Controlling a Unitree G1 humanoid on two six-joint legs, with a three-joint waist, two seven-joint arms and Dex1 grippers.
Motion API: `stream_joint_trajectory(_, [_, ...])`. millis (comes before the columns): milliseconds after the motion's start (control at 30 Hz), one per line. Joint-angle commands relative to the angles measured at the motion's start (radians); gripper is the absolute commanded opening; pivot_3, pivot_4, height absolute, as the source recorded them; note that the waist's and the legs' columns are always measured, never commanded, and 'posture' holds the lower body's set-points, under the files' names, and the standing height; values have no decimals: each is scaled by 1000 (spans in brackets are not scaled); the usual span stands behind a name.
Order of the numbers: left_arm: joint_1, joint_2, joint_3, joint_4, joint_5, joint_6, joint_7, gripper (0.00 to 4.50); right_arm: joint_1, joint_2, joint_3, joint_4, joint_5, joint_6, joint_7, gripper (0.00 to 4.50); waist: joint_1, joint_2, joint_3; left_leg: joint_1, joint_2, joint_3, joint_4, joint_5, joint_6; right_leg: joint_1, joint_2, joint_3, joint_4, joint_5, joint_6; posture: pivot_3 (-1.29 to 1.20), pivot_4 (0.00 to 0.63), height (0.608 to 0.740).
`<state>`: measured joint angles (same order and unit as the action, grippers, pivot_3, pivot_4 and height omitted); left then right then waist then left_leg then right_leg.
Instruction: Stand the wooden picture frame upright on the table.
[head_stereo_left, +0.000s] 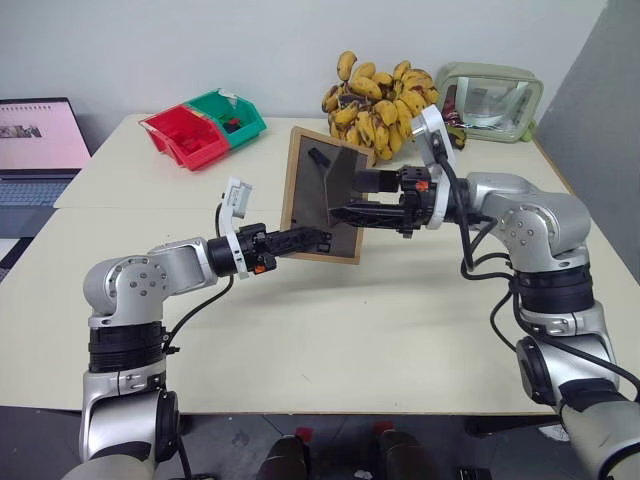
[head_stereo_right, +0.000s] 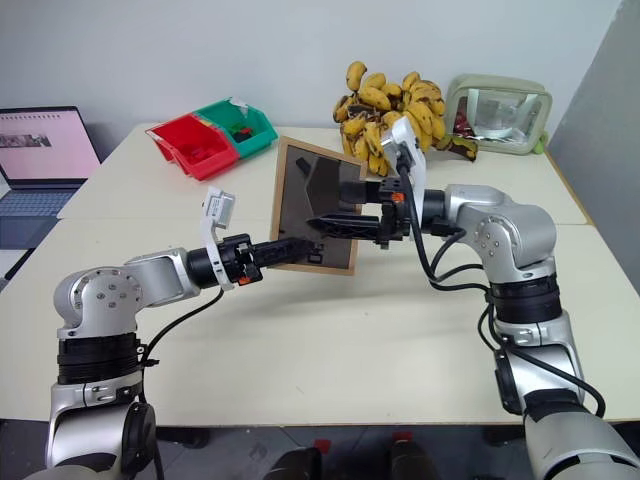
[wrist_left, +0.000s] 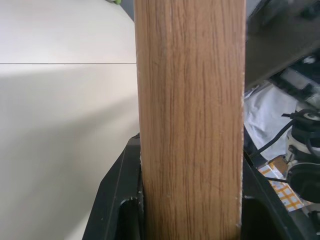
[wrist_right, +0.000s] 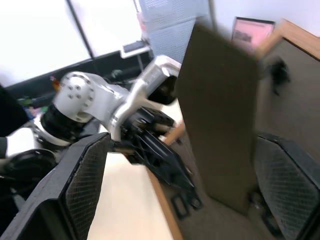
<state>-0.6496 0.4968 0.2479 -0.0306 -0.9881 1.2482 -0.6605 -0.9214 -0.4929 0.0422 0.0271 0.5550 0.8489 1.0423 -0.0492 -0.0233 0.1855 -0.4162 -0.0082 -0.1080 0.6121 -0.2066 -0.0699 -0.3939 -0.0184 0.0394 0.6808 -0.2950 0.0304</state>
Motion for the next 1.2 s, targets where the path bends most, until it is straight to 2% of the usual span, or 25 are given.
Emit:
stream_joint_trajectory(33, [5,-19,71,-64,-125,69,42,1277,67,-131,-31,3,-84,-114,19,4455,4,0,0,0,0,1,0,0,0,0,0,1,0,0,0,0,150,740])
stream_joint_trajectory(133, [5,-20,120,-46,-203,141,93,1277,131,-204,-39,21,-180,-296,6,4455,7,0,0,-1,0,0,1,0,0,0,0,0,0,0,0,0,150,740])
stream_joint_trajectory(200, [2,-11,152,-19,-262,195,131,1277,184,-229,-25,42,-269,-481,-18,4455,4,0,0,0,0,0,1,0,0,0,0,0,1,0,0,0,150,740])
stream_joint_trajectory(267, [-13,-3,187,32,-326,256,183,1277,231,-250,20,120,-456,-860,-117,4455,-1,0,0,0,0,1,1,0,0,0,0,0,1,0,0,0,150,740])
stream_joint_trajectory(333, [-45,6,200,120,-405,324,254,1277,227,-253,64,249,-693,-1261,-358,4455,-4,0,0,1,0,1,2,0,0,0,1,1,2,0,0,0,150,740])
stream_joint_trajectory(433, [-73,19,172,194,-489,366,322,1277,190,-251,97,378,-918,-1574,-622,4455,-9,0,0,2,0,2,3,0,0,0,1,2,4,0,1,0,150,740])
stream_joint_trajectory(500, [-82,28,142,224,-566,366,363,1277,150,-249,125,442,-1073,-1709,-807,4455,-9,0,0,1,0,3,5,2,-4,-1,1,3,6,0,1,0,150,740])
stream_joint_trajectory(633, [-79,27,92,253,-726,312,488,1277,74,-230,178,512,-1289,-1824,-1073,4455,-7,0,0,1,0,2,7,3,-5,-1,1,3,8,0,1,0,150,740])
stream_joint_trajectory(733, [-65,51,32,243,-861,238,576,1277,36,-210,227,551,-1380,-1873,-1182,4455,-6,0,0,1,0,2,9,3,-5,-1,0,3,9,0,0,0,150,740])
stream_joint_trajectory(833, [-29,74,-27,198,-964,167,638,1277,12,-176,262,584,-1401,-1900,-1229,4455,-7,0,0,1,0,2,11,3,-5,-1,0,4,11,0,0,0,150,740])
stream_joint_trajectory(1067, [8,85,-65,146,-984,108,634,1277,-36,-140,303,597,-1434,-1938,-1301,4455,-7,0,0,1,-2,2,14,3,-5,-1,1,4,15,0,0,0,150,740])
stream_joint_trajectory(1200, [16,87,-67,144,-984,96,623,1277,-57,-145,307,613,-1433,-1959,-1322,3837,-7,0,0,2,-1,2,14,3,-5,0,1,4,16,0,0,0,150,740])
